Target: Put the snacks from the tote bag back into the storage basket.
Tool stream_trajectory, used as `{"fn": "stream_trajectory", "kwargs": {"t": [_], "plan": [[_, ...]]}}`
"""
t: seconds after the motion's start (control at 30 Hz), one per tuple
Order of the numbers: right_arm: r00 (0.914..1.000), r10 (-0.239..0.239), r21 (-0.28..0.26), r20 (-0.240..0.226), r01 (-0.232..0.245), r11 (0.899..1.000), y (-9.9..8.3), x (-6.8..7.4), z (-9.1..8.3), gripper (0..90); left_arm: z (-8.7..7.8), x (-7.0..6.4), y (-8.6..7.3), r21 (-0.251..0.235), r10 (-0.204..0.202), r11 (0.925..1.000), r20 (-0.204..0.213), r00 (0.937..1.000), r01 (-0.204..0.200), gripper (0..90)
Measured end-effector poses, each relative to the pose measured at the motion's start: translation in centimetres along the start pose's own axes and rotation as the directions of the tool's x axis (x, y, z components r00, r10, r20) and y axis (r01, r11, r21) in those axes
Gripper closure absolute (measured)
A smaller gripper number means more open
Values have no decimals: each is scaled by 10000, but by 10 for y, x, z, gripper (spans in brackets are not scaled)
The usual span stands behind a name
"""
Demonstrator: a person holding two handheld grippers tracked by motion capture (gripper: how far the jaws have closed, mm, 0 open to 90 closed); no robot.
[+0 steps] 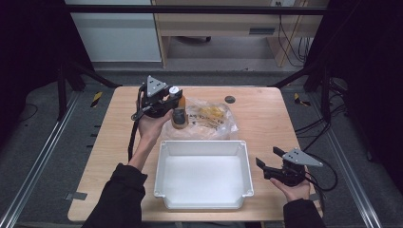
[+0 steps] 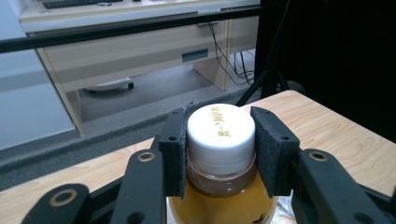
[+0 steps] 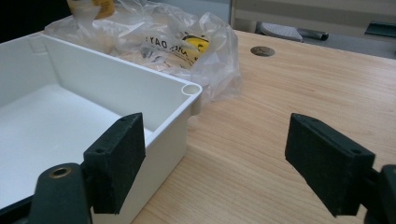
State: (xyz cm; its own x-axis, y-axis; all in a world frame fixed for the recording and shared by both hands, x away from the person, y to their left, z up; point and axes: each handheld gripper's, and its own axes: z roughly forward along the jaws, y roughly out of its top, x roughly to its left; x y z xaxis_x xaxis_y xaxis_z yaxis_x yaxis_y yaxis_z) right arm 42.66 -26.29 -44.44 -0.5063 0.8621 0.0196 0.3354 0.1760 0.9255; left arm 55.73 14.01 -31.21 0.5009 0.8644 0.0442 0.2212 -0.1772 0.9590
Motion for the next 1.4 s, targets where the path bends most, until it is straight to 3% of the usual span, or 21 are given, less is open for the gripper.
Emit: {"fn": "stream_trajectory", "kwargs": {"t": [0.6,1.4], "plan": [[10000,-21,-11,4,21,10000,0,0,-1,202,-30,-1,20,-476,91,9988,-18,10000,-92,590],[10000,-12,-33,23,12,10000,0,0,-2,203,-61,-16,0,-608,0,9981,655,9979,40,590]]}}
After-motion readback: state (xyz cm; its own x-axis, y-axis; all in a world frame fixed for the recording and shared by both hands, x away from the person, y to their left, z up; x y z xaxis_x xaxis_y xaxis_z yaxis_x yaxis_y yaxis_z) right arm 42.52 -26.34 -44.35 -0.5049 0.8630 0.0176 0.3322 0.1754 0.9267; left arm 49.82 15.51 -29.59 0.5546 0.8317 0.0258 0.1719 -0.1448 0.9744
